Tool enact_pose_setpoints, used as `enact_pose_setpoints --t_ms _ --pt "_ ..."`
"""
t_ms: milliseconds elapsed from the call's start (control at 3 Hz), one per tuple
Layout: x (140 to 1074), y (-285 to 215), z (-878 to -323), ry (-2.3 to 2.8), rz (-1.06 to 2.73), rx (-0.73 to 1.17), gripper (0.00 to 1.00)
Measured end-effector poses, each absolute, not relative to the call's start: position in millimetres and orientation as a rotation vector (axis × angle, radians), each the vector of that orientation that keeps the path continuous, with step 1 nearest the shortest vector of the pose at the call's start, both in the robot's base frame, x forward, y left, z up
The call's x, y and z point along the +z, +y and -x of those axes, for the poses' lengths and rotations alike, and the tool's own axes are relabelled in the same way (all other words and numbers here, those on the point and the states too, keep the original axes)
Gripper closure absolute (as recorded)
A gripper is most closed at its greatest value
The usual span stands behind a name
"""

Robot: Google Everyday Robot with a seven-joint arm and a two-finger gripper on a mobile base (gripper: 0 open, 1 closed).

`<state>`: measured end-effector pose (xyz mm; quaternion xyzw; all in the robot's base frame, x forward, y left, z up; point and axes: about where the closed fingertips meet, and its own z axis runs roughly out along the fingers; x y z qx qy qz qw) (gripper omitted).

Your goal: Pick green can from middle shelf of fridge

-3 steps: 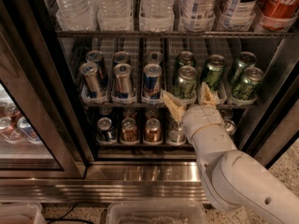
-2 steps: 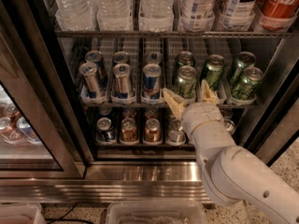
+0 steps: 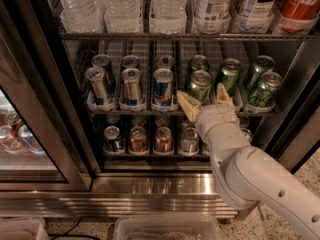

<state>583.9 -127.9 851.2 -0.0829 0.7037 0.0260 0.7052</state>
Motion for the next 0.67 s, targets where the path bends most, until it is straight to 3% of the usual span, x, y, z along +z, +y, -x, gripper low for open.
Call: enact_pose_setpoints --t_ms 667 --pt "830.8 -125.2 -621.3 1.574 0.211 0.078 0.19"
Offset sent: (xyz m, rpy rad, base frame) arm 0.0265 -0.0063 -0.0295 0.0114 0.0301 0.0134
